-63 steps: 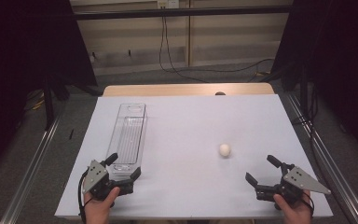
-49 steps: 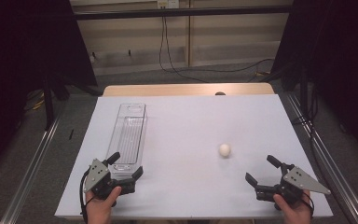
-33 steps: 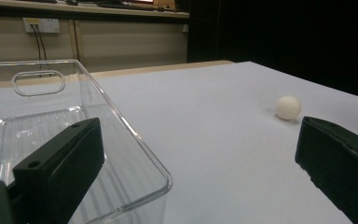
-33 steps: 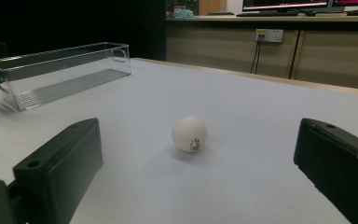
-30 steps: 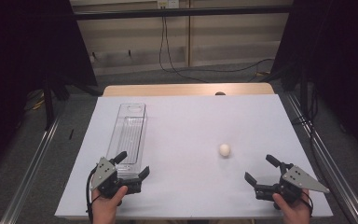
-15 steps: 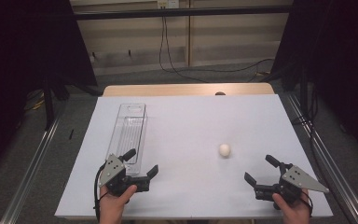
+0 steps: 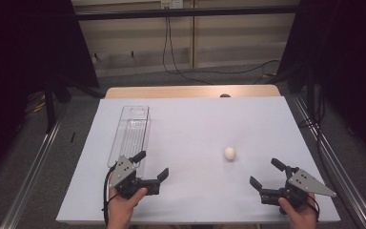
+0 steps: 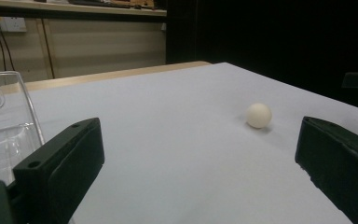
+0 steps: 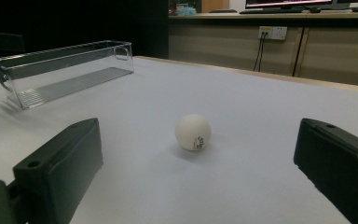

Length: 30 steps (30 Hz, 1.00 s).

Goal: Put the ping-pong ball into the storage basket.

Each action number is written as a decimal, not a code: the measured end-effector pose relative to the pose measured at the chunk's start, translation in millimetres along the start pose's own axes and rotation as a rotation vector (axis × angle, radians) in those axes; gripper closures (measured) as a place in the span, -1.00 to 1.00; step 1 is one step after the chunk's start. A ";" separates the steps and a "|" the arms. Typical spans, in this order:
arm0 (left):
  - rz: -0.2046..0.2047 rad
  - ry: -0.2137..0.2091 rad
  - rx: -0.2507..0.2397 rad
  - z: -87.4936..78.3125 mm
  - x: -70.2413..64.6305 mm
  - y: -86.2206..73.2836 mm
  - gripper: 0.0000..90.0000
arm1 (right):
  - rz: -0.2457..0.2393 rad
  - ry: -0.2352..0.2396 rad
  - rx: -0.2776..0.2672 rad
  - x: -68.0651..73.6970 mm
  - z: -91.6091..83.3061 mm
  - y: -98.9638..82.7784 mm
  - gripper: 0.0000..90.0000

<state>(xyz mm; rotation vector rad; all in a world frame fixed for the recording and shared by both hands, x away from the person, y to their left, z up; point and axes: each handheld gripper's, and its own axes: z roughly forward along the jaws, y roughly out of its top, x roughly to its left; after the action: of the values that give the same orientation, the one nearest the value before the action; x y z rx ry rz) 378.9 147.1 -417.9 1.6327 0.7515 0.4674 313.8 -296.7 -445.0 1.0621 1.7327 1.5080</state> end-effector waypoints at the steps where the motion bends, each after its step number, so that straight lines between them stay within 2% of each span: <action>1: -0.004 -0.005 0.000 2.4 -2.0 0.5 -0.97 | 0.001 0.003 0.002 0.1 -0.1 0.0 -0.98; 4: -0.009 -0.012 -0.004 5.3 -3.7 1.0 -0.97 | 0.000 0.002 0.000 -0.2 -0.3 0.0 -0.98; 7: 0.006 -0.017 0.008 8.4 -4.7 1.7 -0.97 | 0.005 -0.002 -0.001 -0.1 -0.4 0.1 -0.98; 15: -0.002 -0.026 0.007 15.3 -9.1 1.4 -0.97 | 0.007 -0.004 -0.005 -0.4 -1.0 0.5 -0.98; 23: 0.026 -0.039 0.036 17.3 -9.5 0.9 -0.97 | 0.006 0.008 0.004 0.3 -0.7 0.3 -0.98; 24: 0.004 -0.033 0.023 18.8 -11.1 0.5 -0.97 | 0.003 0.007 0.003 0.1 -0.5 0.1 -0.98; 25: 0.001 -0.036 0.023 19.3 -11.2 0.5 -0.97 | 0.003 0.007 0.003 0.1 -0.5 0.1 -0.98; 30: 0.013 -0.041 0.033 22.2 -12.3 0.5 -0.97 | 0.005 0.009 0.003 0.2 -0.6 0.4 -0.98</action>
<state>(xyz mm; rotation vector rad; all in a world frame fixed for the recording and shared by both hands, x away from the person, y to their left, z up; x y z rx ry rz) 385.2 122.7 -420.6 1.6738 0.7218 0.4317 313.2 -296.8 -444.5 1.0632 1.7397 1.5161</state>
